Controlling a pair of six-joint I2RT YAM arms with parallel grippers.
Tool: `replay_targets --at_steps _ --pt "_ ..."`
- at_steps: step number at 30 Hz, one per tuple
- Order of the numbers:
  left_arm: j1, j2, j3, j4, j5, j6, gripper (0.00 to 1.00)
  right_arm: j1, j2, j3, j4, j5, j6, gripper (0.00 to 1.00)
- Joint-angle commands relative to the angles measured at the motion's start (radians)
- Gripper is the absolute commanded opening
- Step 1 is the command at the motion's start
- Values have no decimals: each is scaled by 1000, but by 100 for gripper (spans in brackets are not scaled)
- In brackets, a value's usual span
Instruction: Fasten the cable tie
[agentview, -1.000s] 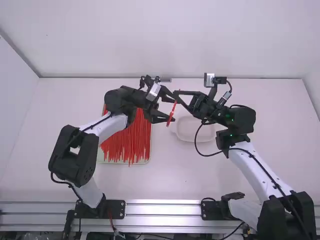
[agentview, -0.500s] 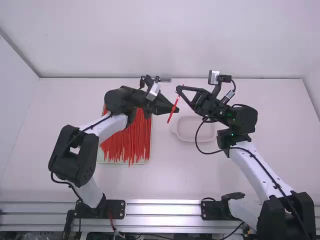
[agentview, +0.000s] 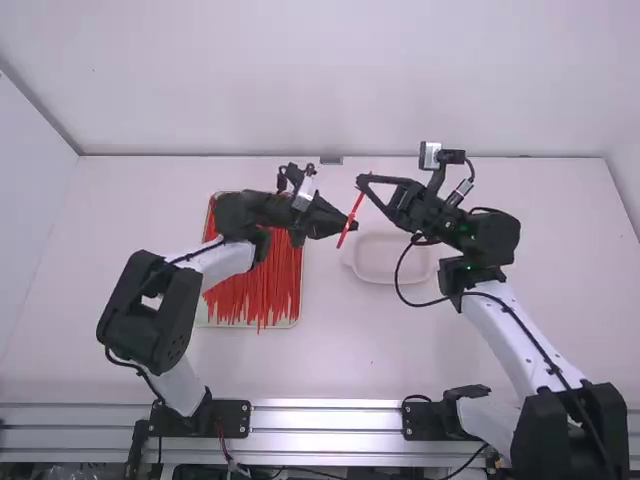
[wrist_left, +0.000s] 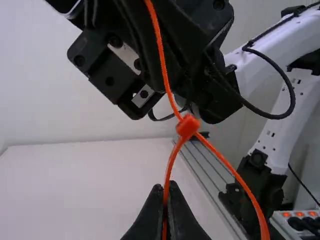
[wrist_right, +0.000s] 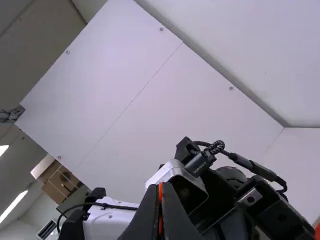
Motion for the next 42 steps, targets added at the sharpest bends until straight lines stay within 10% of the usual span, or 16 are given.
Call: replay_targets --at_steps 1,35,42 --pt "1 5 -53 -2 37 47 2 -16 -23 27 49 60 31 0" --pt "18 5 -232 -1 -20 164 2 -69 -24 87 155 -3 142 0" --pt "24 5 -182 -2 -10 155 24 -58 -23 84 137 -19 130 0"
